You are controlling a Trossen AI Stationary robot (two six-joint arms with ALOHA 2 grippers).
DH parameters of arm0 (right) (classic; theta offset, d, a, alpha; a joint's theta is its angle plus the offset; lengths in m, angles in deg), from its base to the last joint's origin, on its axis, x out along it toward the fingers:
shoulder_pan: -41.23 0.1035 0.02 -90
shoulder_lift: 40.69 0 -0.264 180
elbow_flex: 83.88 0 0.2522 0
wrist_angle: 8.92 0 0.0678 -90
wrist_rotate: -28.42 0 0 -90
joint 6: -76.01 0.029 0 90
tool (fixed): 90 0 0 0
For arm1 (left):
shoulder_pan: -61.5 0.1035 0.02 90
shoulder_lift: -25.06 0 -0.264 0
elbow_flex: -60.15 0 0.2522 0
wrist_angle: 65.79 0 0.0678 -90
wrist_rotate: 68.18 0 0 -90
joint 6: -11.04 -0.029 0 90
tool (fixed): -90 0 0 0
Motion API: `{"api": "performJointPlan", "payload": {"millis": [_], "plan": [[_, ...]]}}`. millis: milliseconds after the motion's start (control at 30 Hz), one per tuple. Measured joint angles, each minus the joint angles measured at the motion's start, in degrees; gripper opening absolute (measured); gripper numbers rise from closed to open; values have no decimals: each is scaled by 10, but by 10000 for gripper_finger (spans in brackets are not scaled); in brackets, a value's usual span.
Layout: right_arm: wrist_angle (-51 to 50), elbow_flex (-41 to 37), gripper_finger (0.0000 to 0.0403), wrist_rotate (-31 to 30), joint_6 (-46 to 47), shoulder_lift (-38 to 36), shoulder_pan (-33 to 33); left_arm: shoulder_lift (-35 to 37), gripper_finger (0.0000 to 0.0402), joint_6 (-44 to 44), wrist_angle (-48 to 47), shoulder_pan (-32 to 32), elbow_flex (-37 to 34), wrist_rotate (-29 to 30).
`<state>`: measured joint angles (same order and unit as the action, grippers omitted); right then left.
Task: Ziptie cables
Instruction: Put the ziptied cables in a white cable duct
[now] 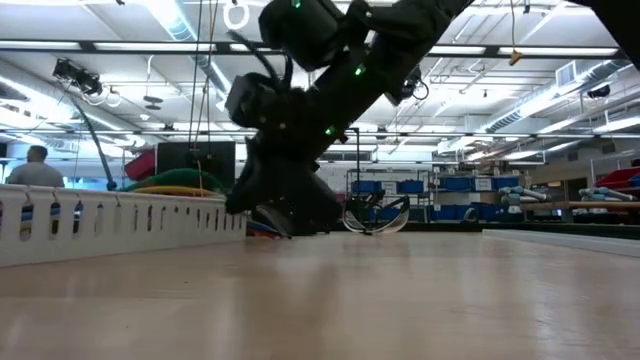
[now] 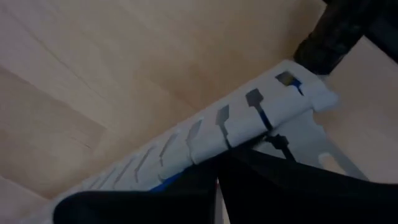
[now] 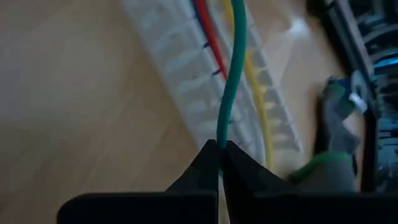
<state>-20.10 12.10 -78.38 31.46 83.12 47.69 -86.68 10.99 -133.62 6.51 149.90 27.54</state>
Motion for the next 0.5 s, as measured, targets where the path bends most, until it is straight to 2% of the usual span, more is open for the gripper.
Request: {"api": "performJointPlan", "payload": {"millis": [200, 300, 367, 500], "plan": [[-33, 1, 0, -6, 32, 7, 4, 0, 0, 4, 3, 1, 0, 9], [-56, 1, 4, -15, 54, 5, 16, 0, 1, 21, 5, 1, 0, 54], [-56, 2, 20, -18, 52, 4, 23, 0, 5, 63, 5, 3, 0, 90], [-65, 14, 74, -29, 40, 3, 35, 0, 26, 156, 4, 14, 0, 94]]}}
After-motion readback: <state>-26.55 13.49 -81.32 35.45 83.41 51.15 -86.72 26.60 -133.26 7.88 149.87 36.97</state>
